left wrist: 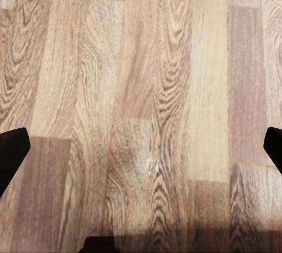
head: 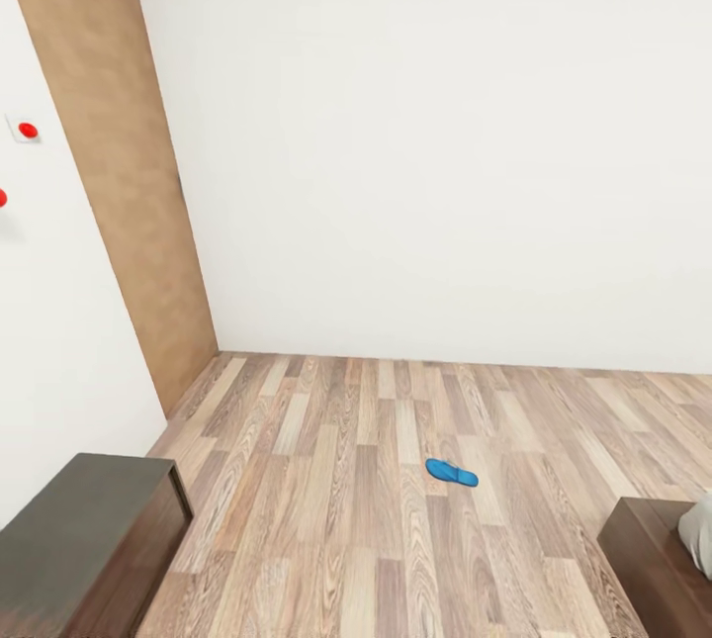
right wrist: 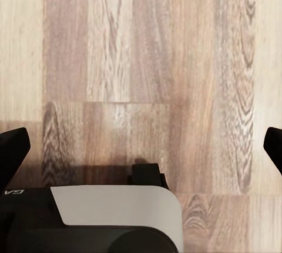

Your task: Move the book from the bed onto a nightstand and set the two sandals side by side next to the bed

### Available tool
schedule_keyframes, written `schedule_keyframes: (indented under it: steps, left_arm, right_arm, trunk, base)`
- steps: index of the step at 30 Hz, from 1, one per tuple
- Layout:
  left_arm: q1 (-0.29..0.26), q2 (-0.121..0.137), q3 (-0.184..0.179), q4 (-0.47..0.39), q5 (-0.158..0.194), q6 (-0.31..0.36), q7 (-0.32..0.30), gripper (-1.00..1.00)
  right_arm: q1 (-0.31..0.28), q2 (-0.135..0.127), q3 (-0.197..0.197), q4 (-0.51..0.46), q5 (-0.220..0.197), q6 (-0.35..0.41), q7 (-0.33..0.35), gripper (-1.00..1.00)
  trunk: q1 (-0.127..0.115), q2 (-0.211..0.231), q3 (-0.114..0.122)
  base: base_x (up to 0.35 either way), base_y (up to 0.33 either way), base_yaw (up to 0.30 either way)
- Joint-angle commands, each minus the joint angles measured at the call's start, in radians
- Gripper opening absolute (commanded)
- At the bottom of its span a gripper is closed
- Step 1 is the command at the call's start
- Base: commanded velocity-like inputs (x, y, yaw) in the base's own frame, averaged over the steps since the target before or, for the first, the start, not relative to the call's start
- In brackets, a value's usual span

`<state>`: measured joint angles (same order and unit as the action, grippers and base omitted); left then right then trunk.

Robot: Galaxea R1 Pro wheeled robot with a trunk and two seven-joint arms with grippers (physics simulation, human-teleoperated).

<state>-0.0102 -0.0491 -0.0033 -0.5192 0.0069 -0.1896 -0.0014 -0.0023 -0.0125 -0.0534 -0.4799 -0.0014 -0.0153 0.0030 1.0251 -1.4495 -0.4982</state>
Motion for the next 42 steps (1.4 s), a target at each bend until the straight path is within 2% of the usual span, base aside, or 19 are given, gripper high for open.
schedule_keyframes:
  steps: [1, 11, 27, 42]
  left_arm:
    - [0.0, 0.0, 0.0, 0.001, 0.001, -0.003, 0.0, 1.0]
    - [0.0, 0.0, 0.003, 0.001, 0.002, -0.002, 0.001, 1.0]
    - [0.0, 0.0, 0.003, 0.001, 0.002, -0.002, 0.001, 1.0]
    - [0.0, 0.0, 0.002, 0.001, 0.002, -0.002, 0.001, 1.0]
  right_arm:
    - [0.0, 0.0, -0.002, 0.0, 0.0, -0.002, 0.001, 1.0]
    - [0.0, 0.0, -0.002, 0.0, 0.004, -0.004, 0.001, 1.0]
    - [0.0, 0.0, -0.002, 0.001, 0.006, -0.008, 0.001, 1.0]
    - [0.0, 0.0, -0.002, 0.001, 0.006, -0.008, 0.0, 1.0]
  trunk:
    - [0.0, 0.0, -0.003]
    - [0.0, 0.0, -0.01]
    - [0.0, 0.0, -0.01]
    - [0.0, 0.0, -0.01]
  base:
    - [0.0, 0.0, -0.005]
    - [0.052, 0.0, -0.026]
    - [0.31, 0.036, -0.001]
    - [0.291, 0.154, 0.0]
